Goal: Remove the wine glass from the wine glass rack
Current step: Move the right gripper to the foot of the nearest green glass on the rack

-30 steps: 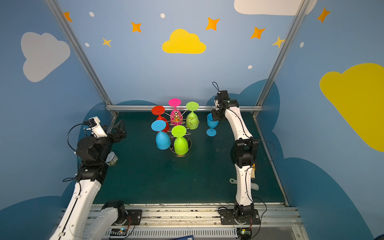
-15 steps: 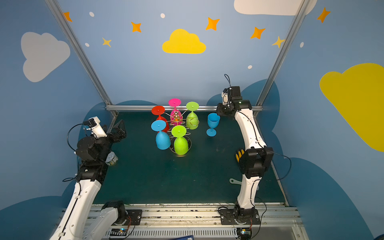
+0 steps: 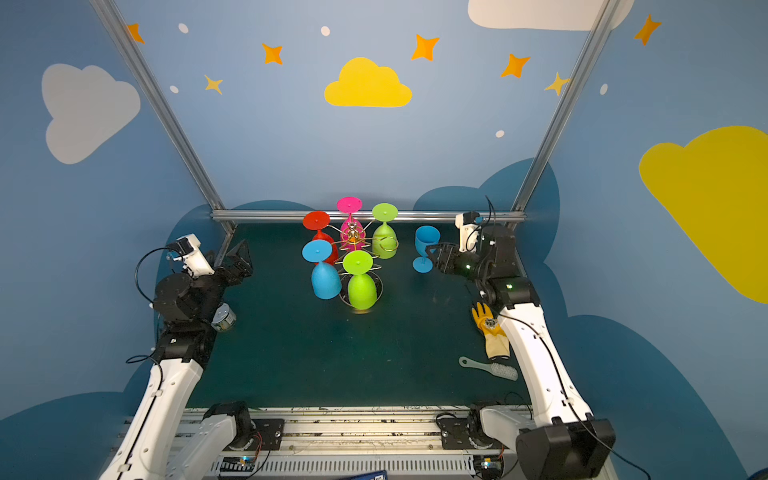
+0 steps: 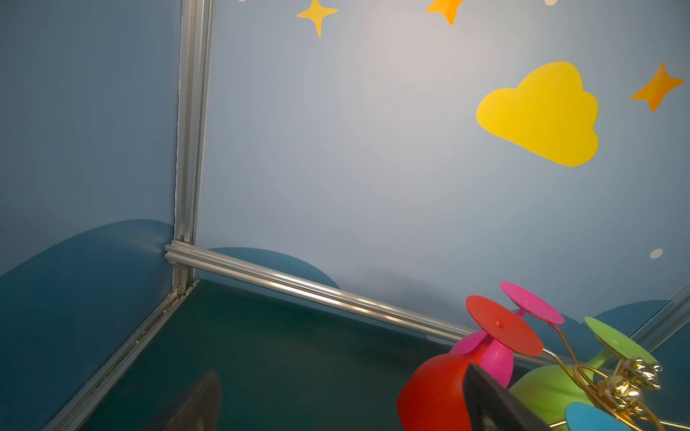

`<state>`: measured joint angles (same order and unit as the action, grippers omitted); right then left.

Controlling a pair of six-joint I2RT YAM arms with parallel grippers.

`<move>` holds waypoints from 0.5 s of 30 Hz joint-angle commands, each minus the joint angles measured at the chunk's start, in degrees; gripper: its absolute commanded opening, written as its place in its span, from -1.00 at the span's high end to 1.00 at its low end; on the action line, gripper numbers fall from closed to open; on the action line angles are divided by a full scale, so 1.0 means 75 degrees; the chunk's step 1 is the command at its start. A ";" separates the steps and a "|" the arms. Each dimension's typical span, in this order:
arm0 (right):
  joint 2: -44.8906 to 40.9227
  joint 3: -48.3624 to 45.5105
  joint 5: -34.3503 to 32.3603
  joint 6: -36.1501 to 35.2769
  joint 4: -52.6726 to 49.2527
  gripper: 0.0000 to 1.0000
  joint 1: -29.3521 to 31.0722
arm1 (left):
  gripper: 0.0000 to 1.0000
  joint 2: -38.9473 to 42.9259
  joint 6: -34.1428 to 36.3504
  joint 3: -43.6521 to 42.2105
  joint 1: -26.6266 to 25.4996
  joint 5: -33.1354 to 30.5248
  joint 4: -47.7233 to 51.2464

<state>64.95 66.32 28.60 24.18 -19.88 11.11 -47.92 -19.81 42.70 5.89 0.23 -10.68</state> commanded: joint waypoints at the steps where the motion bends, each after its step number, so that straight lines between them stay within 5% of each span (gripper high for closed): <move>1: -0.0467 -0.0625 0.0552 0.0900 0.0904 0.03 0.0389 | -0.99 0.0029 -0.0082 -0.0050 0.0035 0.0027 -0.0114; 15: -0.0597 -0.1417 -0.0706 0.2560 0.2283 0.06 0.2692 | -0.99 0.0102 -0.0134 -0.0078 0.0049 0.0028 -0.0134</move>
<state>60.27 55.20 26.68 40.21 -6.07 29.85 -47.90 -20.43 42.57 6.00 0.23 -10.72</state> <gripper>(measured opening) 0.473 0.996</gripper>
